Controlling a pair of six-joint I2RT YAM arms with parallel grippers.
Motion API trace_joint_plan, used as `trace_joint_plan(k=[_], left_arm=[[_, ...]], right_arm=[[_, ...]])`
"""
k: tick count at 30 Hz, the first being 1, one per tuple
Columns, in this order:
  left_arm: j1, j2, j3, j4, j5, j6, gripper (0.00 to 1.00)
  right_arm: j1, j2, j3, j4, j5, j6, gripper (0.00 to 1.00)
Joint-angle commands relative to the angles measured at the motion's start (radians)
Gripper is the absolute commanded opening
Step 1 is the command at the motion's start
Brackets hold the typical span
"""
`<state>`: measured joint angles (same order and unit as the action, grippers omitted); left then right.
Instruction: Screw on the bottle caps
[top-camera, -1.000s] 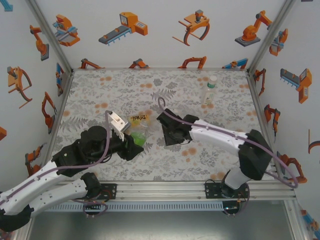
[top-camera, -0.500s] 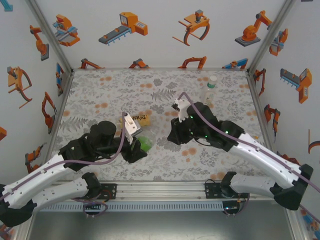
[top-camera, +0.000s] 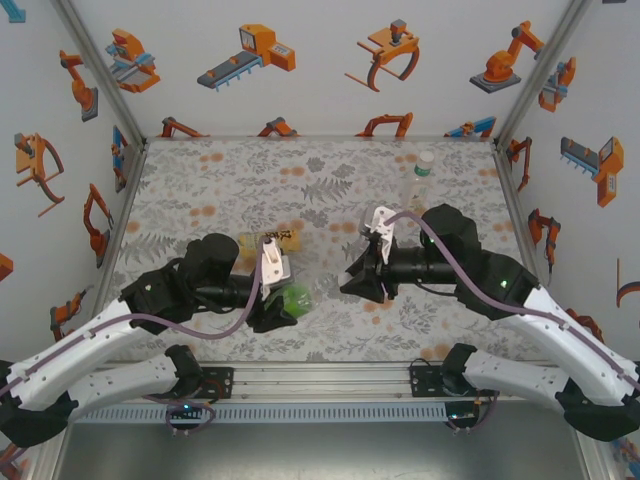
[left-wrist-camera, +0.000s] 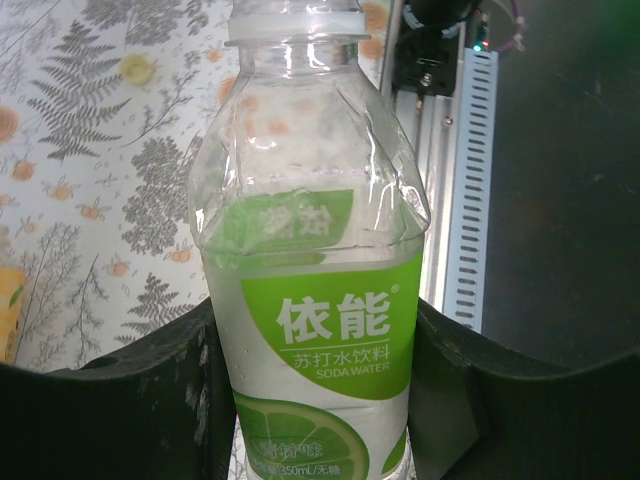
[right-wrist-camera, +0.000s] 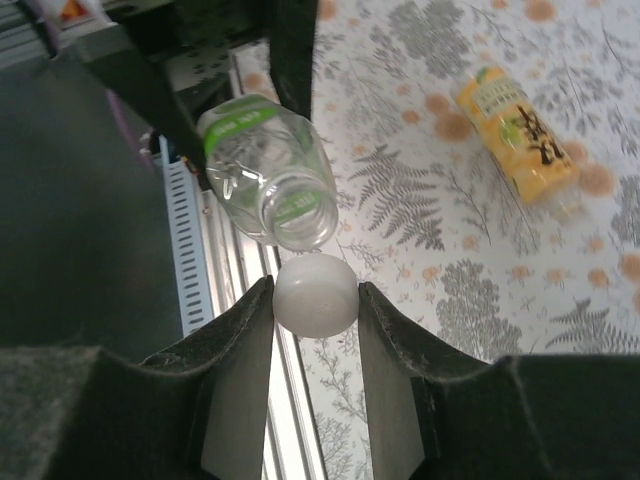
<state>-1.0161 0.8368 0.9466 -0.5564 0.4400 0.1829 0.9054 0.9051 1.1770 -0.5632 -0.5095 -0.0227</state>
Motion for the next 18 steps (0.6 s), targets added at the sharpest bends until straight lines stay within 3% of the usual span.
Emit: trace_joint_plan(k=[1,8,18], left_arm=[[-0.010,0.005,0.044,-0.056,0.090,0.099,0.00],[-0.019,0.020,0.069,-0.089,0.124,0.119,0.00],[-0.028,0.022,0.077,-0.079,0.129,0.123,0.00]], right_arm=[[-0.003,-0.011,0.044,0.010,-0.162,-0.121,0.09],[-0.003,-0.014,0.027,0.055,-0.248,-0.214,0.07],[0.000,0.019,-0.010,0.117,-0.298,-0.206,0.05]])
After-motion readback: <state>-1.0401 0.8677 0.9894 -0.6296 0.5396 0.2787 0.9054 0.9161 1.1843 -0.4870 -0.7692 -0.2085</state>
